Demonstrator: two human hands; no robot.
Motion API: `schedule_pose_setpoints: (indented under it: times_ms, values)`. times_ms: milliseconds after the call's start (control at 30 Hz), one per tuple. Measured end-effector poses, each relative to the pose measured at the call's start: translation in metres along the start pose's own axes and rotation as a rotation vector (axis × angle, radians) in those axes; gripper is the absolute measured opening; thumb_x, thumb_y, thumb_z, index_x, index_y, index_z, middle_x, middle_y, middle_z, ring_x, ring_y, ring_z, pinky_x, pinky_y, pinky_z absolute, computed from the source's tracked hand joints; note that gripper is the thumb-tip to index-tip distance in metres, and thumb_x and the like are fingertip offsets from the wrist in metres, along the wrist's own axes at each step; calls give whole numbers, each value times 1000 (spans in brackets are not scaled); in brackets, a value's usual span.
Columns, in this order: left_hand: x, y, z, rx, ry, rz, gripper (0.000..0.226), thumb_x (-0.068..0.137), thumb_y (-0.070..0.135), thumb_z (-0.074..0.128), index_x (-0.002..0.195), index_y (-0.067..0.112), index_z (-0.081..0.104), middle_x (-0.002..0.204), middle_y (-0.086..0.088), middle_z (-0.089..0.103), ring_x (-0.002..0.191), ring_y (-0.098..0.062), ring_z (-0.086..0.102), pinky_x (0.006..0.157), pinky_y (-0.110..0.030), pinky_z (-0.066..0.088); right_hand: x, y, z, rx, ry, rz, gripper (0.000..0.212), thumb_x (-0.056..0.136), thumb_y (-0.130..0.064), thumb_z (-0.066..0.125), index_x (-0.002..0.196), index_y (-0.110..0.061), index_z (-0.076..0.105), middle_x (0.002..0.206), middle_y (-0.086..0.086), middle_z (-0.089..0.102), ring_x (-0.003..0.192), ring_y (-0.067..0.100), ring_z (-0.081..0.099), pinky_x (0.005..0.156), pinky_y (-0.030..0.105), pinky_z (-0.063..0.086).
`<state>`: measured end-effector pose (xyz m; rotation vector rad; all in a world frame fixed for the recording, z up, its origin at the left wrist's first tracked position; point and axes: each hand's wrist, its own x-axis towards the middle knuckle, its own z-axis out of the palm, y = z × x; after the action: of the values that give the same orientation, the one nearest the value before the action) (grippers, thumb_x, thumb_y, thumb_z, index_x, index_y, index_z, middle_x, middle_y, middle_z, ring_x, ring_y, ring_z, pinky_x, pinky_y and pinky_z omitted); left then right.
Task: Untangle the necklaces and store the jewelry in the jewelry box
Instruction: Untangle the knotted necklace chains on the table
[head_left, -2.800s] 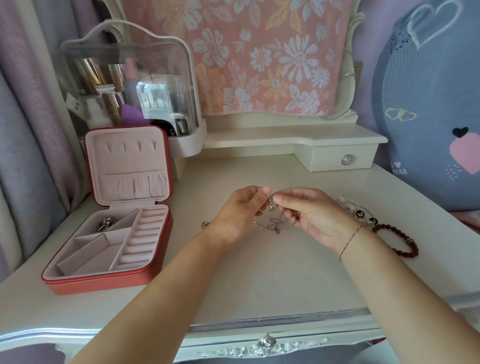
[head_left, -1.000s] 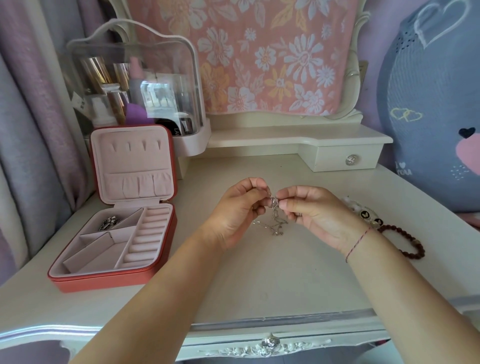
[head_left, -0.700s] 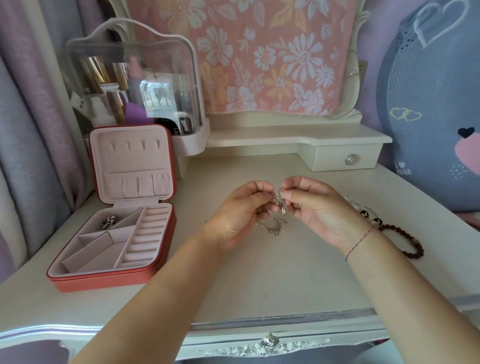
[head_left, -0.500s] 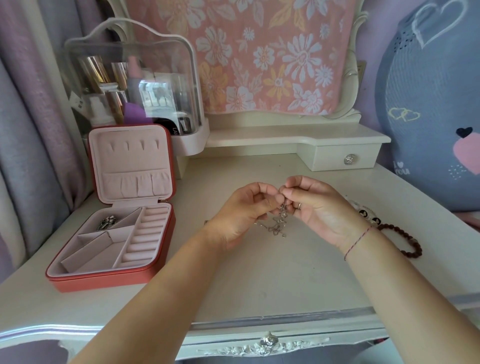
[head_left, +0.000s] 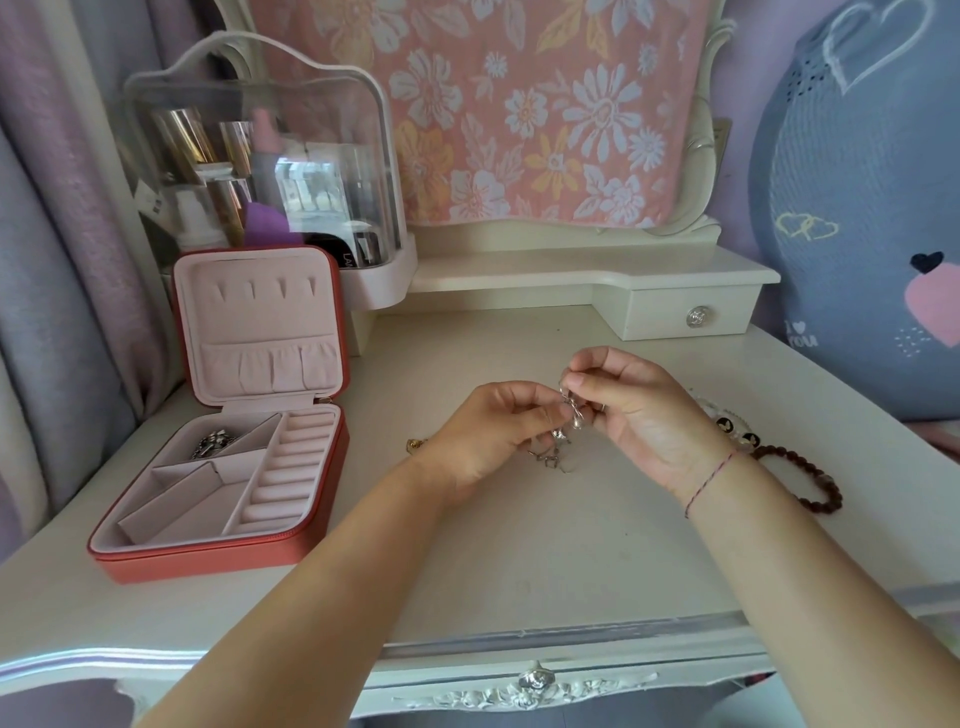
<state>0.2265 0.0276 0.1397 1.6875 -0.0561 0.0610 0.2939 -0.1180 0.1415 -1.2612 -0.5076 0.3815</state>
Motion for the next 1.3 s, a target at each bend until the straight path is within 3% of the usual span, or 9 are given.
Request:
schedule_pose_setpoints:
  times_ms: [300, 400, 667, 733, 867, 967, 1067, 1200, 1300]
  values:
    - [2, 1, -5, -121, 141, -4, 15, 94, 13, 59, 84, 11, 69, 64, 8, 63, 58, -5, 54, 63, -21, 38, -2, 2, 4, -195, 101, -32, 10, 84, -14, 68, 86, -11, 58, 69, -3, 59, 61, 9, 56, 61, 22, 44]
    - [1, 1, -6, -126, 152, -2, 15, 93, 14, 60, 82, 13, 70, 65, 5, 64, 58, -5, 54, 61, -20, 38, -3, 3, 6, -330, 48, -49, 16, 80, -8, 73, 89, -12, 59, 72, -6, 63, 66, 7, 60, 63, 18, 47]
    - [0, 2, -8, -117, 190, -32, 15, 90, 17, 65, 77, 13, 72, 70, 0, 68, 60, -9, 55, 59, -22, 36, -4, 0, 5, -312, 67, -62, 16, 82, 3, 68, 85, -12, 63, 72, 0, 64, 60, 1, 59, 61, 9, 43]
    - [0, 3, -9, -129, 180, -46, 17, 91, 16, 62, 77, 13, 72, 71, -1, 66, 61, -10, 55, 60, -24, 35, -3, -1, 4, -285, 138, -63, 18, 83, 4, 65, 81, -14, 62, 66, -2, 57, 54, 2, 52, 55, 12, 39]
    - [0, 4, -7, -151, 113, -76, 22, 90, 17, 59, 70, 16, 69, 69, 1, 63, 62, -12, 56, 61, -26, 35, -1, -4, 3, -94, 156, -54, 24, 84, 8, 58, 78, -15, 59, 70, 0, 56, 61, 10, 47, 63, 23, 35]
    - [0, 5, -7, -186, 121, -88, 16, 78, 23, 62, 63, 20, 67, 67, 2, 61, 61, -11, 56, 61, -25, 36, 0, -5, 2, 20, 112, -31, 23, 82, 6, 59, 76, -16, 54, 72, 1, 58, 63, 12, 51, 64, 22, 38]
    - [1, 4, -8, -224, 132, -73, 18, 89, 17, 62, 73, 16, 69, 70, 3, 64, 62, -8, 56, 64, -25, 35, 0, -6, 1, 114, 95, 22, 25, 89, 7, 49, 78, -16, 49, 70, 2, 55, 63, 13, 60, 66, 23, 41]
    - [1, 4, -8, -254, 126, -77, 22, 95, 19, 55, 76, 17, 67, 72, 4, 65, 63, -6, 57, 64, -24, 36, -1, -7, 1, 259, 58, 87, 24, 91, 4, 46, 80, -16, 50, 70, 1, 56, 55, 11, 56, 55, 20, 45]
    - [2, 3, -8, -248, 136, -76, 30, 99, 23, 50, 71, 18, 58, 72, 3, 63, 65, -7, 57, 64, -23, 38, -2, -6, 2, 219, 38, 87, 21, 91, 5, 45, 83, -13, 54, 68, 1, 49, 50, 9, 44, 46, 17, 36]
